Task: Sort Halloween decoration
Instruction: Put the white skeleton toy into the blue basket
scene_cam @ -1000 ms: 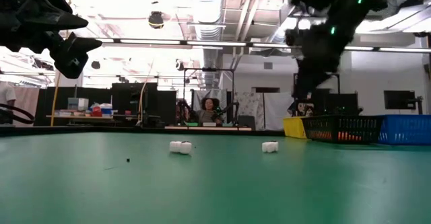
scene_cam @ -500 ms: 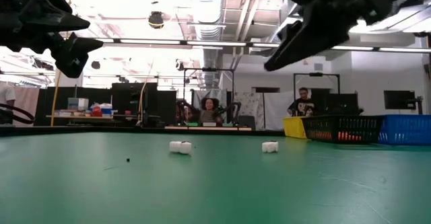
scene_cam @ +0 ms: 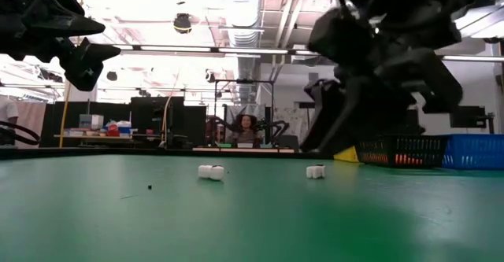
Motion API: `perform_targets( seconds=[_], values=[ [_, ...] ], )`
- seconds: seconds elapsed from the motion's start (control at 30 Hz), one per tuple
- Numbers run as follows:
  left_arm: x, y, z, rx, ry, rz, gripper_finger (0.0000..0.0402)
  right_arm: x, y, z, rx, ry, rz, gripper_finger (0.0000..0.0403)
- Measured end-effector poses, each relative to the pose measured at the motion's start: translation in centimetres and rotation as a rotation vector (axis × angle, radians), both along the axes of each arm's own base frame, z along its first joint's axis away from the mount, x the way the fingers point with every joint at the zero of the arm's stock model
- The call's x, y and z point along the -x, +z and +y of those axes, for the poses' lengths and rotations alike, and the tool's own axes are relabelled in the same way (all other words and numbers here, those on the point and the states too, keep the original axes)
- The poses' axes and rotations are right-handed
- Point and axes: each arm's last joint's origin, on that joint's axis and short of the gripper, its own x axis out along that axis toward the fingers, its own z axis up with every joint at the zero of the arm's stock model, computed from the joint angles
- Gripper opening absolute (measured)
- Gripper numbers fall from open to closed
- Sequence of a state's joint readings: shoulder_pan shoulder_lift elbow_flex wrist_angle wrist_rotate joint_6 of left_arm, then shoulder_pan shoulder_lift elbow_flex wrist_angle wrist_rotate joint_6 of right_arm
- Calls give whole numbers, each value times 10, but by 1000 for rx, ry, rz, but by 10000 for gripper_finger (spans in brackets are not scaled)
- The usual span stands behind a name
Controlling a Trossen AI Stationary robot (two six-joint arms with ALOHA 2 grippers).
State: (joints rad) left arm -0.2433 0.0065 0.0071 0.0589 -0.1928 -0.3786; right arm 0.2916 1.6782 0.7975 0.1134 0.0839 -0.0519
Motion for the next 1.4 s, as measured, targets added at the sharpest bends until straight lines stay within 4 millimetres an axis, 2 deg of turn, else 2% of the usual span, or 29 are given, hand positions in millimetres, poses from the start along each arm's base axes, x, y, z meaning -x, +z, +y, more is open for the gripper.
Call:
perform_targets(
  seconds=[0.2,0.4,0.53,0.8,1.03,1.17,1.4],
  values=[
    [0,0,0,0,2,0,180,-4,-13,-6,13,-9,39,204],
    [0,0,0,0,2,0,180,-5,-13,-13,2,-31,45,199],
    [0,0,0,0,2,0,180,-5,-14,-15,3,-39,49,169],
    [0,0,0,0,2,0,180,-5,-14,-15,-31,-83,62,76],
    [0,0,0,8,-2,0,180,-6,-13,-15,-125,-186,67,47],
    [0,0,0,8,-5,0,180,-8,-8,-15,-164,-230,25,45],
    [0,0,0,9,-5,0,180,0,18,-26,-77,-483,-97,44]
  ],
)
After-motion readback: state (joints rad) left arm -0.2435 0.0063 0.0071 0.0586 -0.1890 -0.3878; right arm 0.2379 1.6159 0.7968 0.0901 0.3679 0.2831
